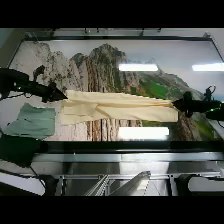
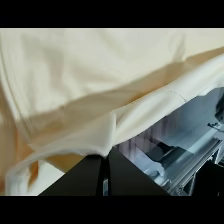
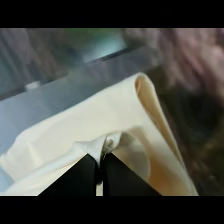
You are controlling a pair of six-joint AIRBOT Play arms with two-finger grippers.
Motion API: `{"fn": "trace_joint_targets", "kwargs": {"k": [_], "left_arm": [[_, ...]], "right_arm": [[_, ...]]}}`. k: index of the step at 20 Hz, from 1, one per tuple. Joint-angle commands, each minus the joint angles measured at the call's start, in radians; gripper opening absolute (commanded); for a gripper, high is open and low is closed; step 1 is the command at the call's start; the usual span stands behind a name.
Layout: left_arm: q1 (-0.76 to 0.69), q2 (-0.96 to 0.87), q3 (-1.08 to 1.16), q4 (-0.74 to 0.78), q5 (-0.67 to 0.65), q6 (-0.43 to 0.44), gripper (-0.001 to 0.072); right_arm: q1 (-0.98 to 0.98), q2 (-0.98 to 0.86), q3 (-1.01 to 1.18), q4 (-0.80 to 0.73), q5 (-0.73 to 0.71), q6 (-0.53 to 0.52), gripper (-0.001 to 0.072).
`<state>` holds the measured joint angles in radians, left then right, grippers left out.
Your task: Fold the shirts.
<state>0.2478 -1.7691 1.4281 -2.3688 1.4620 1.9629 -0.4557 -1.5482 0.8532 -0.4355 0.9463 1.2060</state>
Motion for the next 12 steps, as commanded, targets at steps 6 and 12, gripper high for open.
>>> {"fn": "trace_joint_targets", "kwargs": {"k": [6, 12], "left_arm": [[-0.023, -0.288, 0.299, -0.017, 0.156, -0.006, 0.0338], [-0.017, -0.273, 0.458, -0.017, 0.293, -0.082, 0.0710]], "right_arm": [[0.044, -0.072, 0.071, -0.043, -0.015, -0.051, 0.0261], [-0.069, -0.023, 0.248, -0.274, 0.225, 0.005, 0.0642]]}}
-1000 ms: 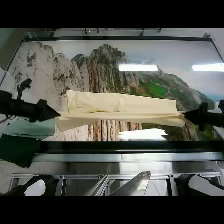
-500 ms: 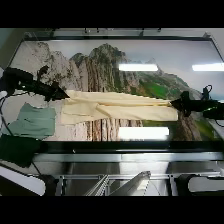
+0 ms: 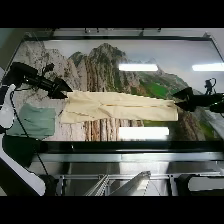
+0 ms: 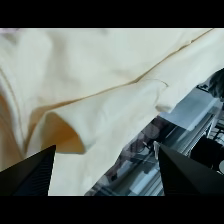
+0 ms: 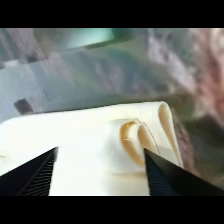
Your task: Fold the shirts.
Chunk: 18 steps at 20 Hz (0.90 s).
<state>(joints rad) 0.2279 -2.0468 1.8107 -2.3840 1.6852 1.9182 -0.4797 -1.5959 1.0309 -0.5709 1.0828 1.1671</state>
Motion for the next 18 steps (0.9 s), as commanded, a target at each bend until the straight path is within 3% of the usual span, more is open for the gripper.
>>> {"fn": "trace_joint_targets", "kwargs": {"k": [1, 2, 3, 4, 5, 6, 13, 15, 18], "left_arm": [[0.004, 0.027, 0.075, -0.002, 0.051, -0.039, 0.0709], [0.004, 0.049, 0.072, -0.002, 0.043, -0.039, 0.0706], [-0.001, 0.064, 0.072, -0.002, 0.043, -0.039, 0.0658], [-0.006, 0.073, 0.072, -0.002, 0.048, -0.039, 0.0469], [-0.013, 0.077, 0.072, -0.002, 0.060, -0.039, 0.0149], [-0.024, 0.079, 0.072, -0.003, 0.075, -0.045, 0.0022], [-0.158, 0.076, 0.072, -0.002, 0.056, -0.046, 0.0022], [-0.205, 0.076, 0.050, 0.000, 0.034, -0.046, 0.0022], [-0.296, 0.076, -0.045, 0.000, -0.031, -0.046, 0.0022]], "right_arm": [[-0.058, 0.028, 0.085, -0.219, 0.089, 0.065, 0.0687], [-0.066, 0.025, 0.087, -0.280, 0.089, 0.082, 0.0695], [-0.069, 0.011, 0.087, -0.328, 0.094, 0.100, 0.0695], [-0.067, -0.010, 0.086, -0.338, 0.109, 0.102, 0.0695], [-0.060, -0.035, 0.082, -0.327, 0.131, 0.101, 0.0695], [-0.047, -0.060, 0.082, -0.322, 0.143, 0.101, 0.0694], [0.154, -0.156, 0.082, -0.218, 0.107, 0.074, 0.0674], [0.187, -0.159, 0.085, -0.210, 0.089, 0.068, 0.0017], [0.168, -0.151, 0.126, -0.214, 0.138, 0.062, 0.0021]]}}
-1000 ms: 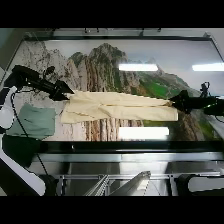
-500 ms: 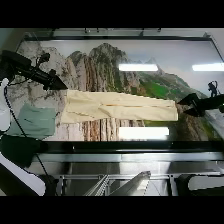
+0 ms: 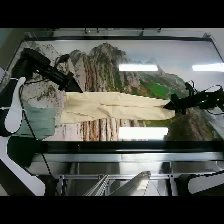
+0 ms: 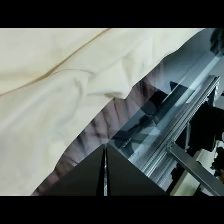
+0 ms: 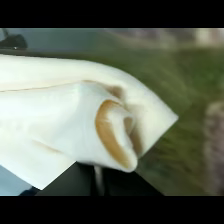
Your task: Fold the shirts.
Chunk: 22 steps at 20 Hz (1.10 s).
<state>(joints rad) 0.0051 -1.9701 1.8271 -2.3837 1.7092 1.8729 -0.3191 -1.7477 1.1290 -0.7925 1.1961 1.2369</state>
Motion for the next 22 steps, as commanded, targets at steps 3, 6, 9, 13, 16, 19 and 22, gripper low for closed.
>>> {"fn": "trace_joint_targets", "kwargs": {"k": [3, 6, 9, 13, 16, 19, 22], "left_arm": [[-0.204, -0.001, -0.152, -0.003, -0.224, 0.000, 0.0022], [-0.354, -0.021, -0.155, 0.000, -0.397, -0.013, 0.0022], [-0.476, -0.117, -0.034, -0.002, -0.433, -0.068, 0.0022], [-0.585, -0.274, 0.180, -0.002, -0.396, -0.170, 0.0022], [-0.608, -0.323, 0.269, -0.102, -0.393, -0.208, 0.0022], [-0.554, -0.215, 0.251, -0.300, -0.351, -0.106, 0.0022], [-0.435, -0.016, 0.181, -0.306, -0.235, -0.031, 0.0022]], "right_arm": [[-0.048, 0.034, 0.092, -0.001, 0.109, -0.014, 0.0020], [-0.109, 0.070, 0.166, -0.003, 0.206, -0.019, 0.0020], [-0.144, 0.100, 0.225, 0.010, 0.295, -0.038, 0.0020], [-0.167, 0.105, 0.292, 0.011, 0.388, -0.064, 0.0020], [-0.201, 0.106, 0.361, 0.011, 0.465, -0.063, 0.0019], [-0.257, 0.119, 0.438, 0.011, 0.518, -0.035, 0.0019], [-0.277, 0.150, 0.459, 0.033, 0.528, -0.005, 0.0019]]}}
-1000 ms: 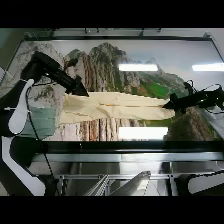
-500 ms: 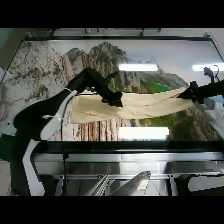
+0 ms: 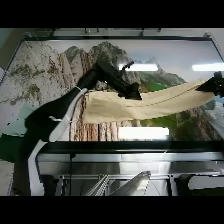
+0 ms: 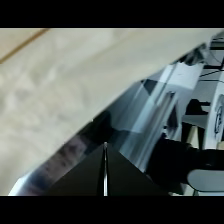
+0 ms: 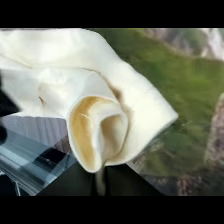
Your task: Fold the shirts.
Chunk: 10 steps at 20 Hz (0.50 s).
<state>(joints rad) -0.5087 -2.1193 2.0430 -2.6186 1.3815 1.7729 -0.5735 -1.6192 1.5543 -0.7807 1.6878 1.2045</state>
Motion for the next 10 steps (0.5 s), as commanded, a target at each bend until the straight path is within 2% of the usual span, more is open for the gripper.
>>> {"fn": "trace_joint_targets", "kwargs": {"k": [1, 4, 6, 8, 10], "left_arm": [[0.130, 0.201, -0.057, -0.071, 0.124, 0.072, 0.0021], [0.269, 0.365, -0.126, -0.069, 0.207, 0.078, 0.0021], [0.344, 0.451, -0.190, -0.059, 0.272, 0.079, 0.0022], [0.397, 0.533, -0.283, -0.024, 0.294, 0.091, 0.0022], [0.437, 0.614, -0.406, -0.018, 0.293, 0.132, 0.0021]], "right_arm": [[-0.006, 0.031, 0.033, 0.071, 0.043, 0.031, 0.0020], [0.138, 0.045, 0.033, 0.267, 0.045, 0.031, 0.0020], [0.327, 0.045, 0.033, 0.317, -0.019, 0.031, 0.0020], [0.536, 0.035, 0.032, 0.291, -0.156, 0.030, 0.0021], [0.750, -0.004, 0.032, 0.234, -0.350, 0.031, 0.0020]]}}
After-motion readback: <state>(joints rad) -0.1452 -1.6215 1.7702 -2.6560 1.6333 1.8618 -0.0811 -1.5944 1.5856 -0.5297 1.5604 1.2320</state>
